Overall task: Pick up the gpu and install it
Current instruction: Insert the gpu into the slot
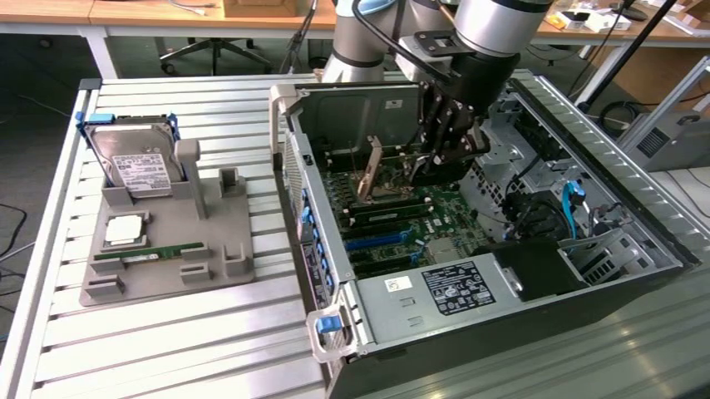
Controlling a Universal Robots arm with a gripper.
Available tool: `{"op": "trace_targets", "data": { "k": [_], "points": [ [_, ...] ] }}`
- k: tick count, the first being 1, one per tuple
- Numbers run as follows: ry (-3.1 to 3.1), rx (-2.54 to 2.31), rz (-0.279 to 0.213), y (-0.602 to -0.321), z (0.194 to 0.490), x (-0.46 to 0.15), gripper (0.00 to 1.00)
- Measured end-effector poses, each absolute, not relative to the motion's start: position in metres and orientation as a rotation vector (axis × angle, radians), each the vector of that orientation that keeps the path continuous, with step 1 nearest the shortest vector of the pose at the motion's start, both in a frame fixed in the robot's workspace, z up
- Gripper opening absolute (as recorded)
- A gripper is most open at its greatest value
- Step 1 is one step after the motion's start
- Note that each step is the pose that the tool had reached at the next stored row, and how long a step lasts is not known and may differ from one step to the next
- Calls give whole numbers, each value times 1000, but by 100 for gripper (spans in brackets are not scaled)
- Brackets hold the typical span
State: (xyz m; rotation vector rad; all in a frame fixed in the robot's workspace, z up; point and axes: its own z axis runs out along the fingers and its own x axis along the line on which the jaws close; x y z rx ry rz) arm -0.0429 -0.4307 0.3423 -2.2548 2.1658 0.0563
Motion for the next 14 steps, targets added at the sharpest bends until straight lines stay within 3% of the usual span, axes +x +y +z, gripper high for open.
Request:
{"op": "trace_targets", "data": {
  "k": [14],
  "points": [
    [2166,-2255,56,-436,342,-43,27]
  ]
}}
